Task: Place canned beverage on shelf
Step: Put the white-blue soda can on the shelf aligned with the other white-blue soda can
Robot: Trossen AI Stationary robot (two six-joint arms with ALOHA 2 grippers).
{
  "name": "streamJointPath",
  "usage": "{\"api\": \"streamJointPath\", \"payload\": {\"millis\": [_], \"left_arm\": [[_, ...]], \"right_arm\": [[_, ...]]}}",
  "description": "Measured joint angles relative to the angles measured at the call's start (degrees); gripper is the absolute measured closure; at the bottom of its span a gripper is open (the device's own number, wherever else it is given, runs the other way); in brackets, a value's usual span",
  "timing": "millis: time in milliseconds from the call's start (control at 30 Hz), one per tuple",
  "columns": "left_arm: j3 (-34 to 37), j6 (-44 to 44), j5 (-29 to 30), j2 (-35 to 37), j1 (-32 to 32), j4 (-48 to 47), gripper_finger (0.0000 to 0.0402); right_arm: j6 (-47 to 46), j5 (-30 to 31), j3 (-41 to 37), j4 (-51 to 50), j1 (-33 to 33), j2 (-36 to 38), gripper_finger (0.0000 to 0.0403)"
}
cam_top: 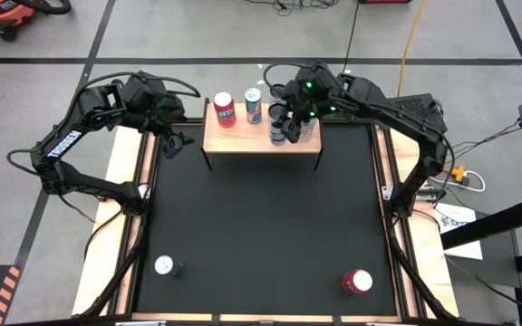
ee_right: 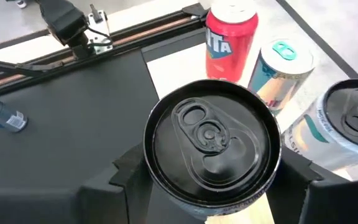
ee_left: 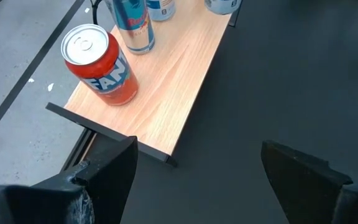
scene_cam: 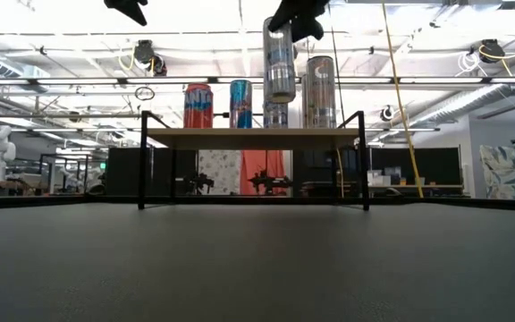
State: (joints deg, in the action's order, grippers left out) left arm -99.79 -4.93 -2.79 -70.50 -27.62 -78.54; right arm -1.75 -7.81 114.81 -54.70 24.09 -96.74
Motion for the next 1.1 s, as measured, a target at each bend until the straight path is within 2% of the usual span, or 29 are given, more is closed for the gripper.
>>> {"api": "streamJointPath", "payload": {"millis": [167,467,667,800,1100], "left_arm": [[0.0,0.0,0.0,0.0,0.0,-0.23,0.0063],[0.0,-0.11,0.0,0.0,0.0,-0.42,0.0063],[0.0,-0.13,0.0,0.0,0.0,-0.42,0.0063],[0.0,-0.05,0.0,0.0,-0.02,-0.44,0.0063],[0.04,-0.02,0.0,0.0,-0.02,-0.44,0.0063]], "right_arm": [[0.93,0.02,-1.48,0.71,0.0,-0.38,0.0195],[0.52,0.02,-5.39,7.87,-0.06,-0.36,0.0195],[-0.64,0.74,-6.99,8.23,-0.08,-0.27,0.0195],[-2.1,3.46,-8.54,8.21,-0.06,-0.27,0.0195],[-1.97,3.06,-9.12,10.34,0.17,-0.27,0.0194]]}}
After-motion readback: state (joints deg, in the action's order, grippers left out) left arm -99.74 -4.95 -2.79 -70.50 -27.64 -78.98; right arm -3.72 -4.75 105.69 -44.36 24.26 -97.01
